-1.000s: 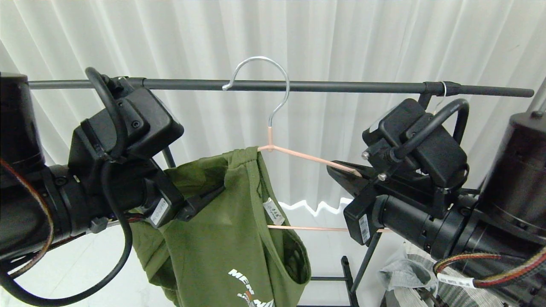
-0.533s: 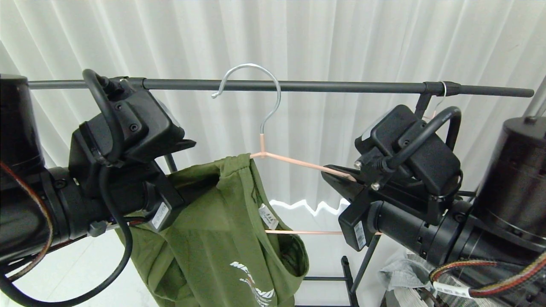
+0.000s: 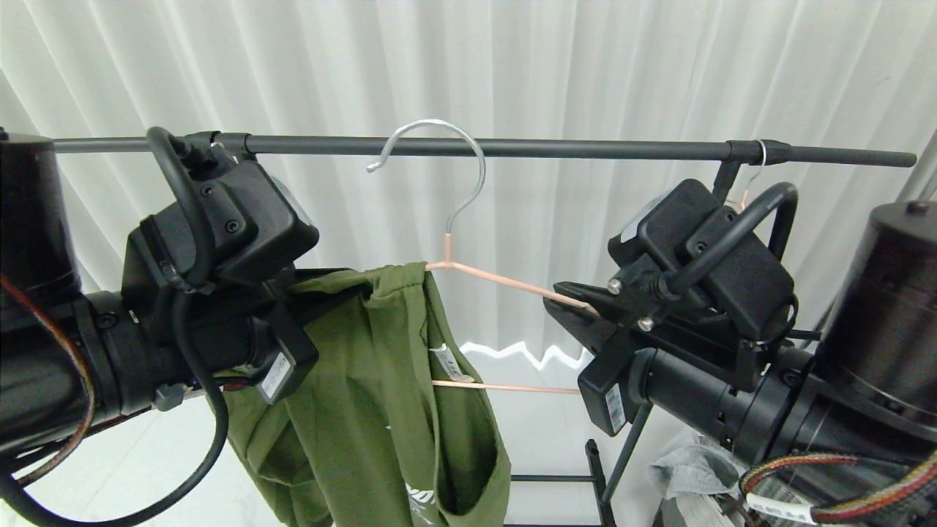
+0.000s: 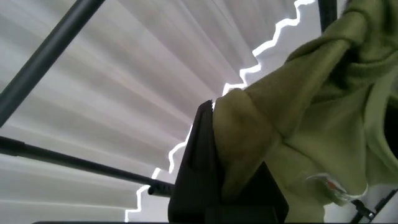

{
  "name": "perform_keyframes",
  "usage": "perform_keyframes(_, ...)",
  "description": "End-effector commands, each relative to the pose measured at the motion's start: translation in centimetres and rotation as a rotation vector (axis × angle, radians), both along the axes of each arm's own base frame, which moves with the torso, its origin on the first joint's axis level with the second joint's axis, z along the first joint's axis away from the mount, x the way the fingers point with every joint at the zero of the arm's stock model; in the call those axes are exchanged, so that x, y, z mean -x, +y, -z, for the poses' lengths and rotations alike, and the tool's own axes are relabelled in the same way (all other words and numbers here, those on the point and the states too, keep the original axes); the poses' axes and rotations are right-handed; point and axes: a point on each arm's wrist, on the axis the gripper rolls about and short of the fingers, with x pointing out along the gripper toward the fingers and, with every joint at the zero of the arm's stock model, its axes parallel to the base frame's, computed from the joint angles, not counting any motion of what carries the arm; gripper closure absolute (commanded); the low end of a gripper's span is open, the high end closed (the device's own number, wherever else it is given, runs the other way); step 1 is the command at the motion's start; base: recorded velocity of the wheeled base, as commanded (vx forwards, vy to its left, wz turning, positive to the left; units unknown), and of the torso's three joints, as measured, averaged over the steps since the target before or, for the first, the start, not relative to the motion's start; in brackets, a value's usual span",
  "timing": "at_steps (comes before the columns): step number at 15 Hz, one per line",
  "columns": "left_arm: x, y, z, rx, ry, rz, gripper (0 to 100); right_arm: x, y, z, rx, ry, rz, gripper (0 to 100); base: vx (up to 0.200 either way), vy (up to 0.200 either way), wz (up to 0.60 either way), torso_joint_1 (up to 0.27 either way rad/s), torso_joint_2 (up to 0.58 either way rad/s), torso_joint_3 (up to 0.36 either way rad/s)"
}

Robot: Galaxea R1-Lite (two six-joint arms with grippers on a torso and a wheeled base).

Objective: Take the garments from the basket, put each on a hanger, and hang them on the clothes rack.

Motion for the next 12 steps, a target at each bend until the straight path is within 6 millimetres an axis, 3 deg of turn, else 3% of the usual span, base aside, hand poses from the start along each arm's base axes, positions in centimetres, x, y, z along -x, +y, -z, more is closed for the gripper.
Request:
perform_keyframes(1,-0.1,0.1,0.2,-0.001,-0.004,-0.006,100,0.0,-0.2,-0.1,0.000,-0.002,0.009,0,0.000,0.000,0.00,0.000,0.00,0.000)
perform_keyframes(6,-1.1,1.2,1.8,-0.030,-0.141,-0.121,100,-0.3,-1.6,-0.5,-0.012,-0.012,0.041,0,0.000,0.000,0.00,0.000,0.00,0.000)
perform_keyframes(12,-1.5,1.4,1.7,0.083,-0.101,-0.305,100,-0.1,-0.7,0.4,0.015,0.006,0.013,0,0.000,0.000,0.00,0.000,0.00,0.000)
